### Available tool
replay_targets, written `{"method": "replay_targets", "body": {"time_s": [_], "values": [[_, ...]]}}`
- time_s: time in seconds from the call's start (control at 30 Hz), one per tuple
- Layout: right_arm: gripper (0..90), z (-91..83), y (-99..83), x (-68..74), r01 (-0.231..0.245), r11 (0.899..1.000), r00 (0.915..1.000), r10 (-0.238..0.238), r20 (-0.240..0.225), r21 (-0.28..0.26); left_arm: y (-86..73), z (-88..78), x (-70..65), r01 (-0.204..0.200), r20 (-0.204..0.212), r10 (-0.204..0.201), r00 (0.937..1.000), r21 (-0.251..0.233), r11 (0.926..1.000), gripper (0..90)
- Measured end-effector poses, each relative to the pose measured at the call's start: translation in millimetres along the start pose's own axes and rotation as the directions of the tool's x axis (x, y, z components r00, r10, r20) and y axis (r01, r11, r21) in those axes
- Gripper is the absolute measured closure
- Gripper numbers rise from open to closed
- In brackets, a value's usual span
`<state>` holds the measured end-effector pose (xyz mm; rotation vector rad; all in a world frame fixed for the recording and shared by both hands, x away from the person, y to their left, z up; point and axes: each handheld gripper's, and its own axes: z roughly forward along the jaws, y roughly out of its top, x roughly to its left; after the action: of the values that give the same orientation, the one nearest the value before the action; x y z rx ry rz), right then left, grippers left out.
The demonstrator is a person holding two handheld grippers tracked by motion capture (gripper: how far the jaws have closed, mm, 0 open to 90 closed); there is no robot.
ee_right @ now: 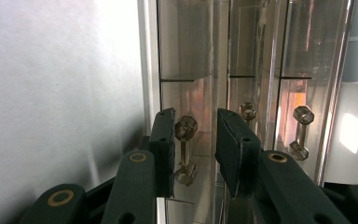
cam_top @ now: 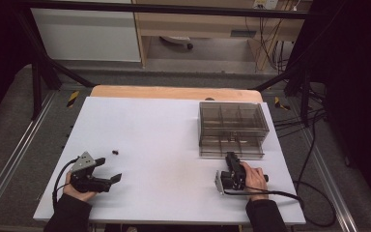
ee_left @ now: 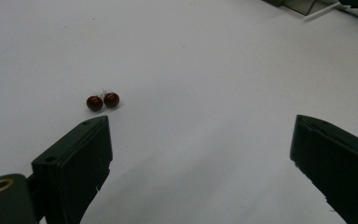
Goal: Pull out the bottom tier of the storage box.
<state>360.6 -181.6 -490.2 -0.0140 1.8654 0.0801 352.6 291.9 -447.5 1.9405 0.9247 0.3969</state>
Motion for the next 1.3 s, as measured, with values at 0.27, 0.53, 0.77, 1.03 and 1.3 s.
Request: {"method": "replay_targets", "body": {"time_s": [0.27, 0.53, 0.77, 1.03, 1.3], "values": [[68.8, -5.7, -0.1, 1.1, -0.007, 1.000, 1.0000, 0.007, -0.007, 0.003, 0.0, -0.2, -0.1, 0.000, 0.000, 0.000, 1.0000, -0.001, 1.0000, 5.2], [68.7, -9.7, -0.8, 1.1, -0.006, 1.000, 0.9999, 0.006, -0.013, 0.000, 0.0, -0.2, -0.2, 0.000, -0.001, 0.000, 1.0000, -0.001, 1.0000, 5.2], [68.6, -12.2, -1.6, 0.9, -0.013, 1.000, 0.9998, 0.013, -0.015, -0.006, 0.0, 0.0, -0.1, 0.000, -0.001, 0.000, 1.0000, 0.000, 1.0000, 5.2], [68.5, -14.7, -2.2, 1.8, -0.015, 1.000, 0.9996, 0.015, -0.022, -0.006, 0.1, -0.1, -0.2, 0.000, -0.001, 0.000, 1.0000, 0.000, 1.0000, 5.2], [68.1, -14.9, -2.5, 1.7, -0.009, 1.000, 0.9993, 0.009, -0.035, -0.007, 0.2, -0.2, -0.2, 0.000, -0.001, 0.000, 1.0000, -0.001, 1.0000, 5.2]]}}
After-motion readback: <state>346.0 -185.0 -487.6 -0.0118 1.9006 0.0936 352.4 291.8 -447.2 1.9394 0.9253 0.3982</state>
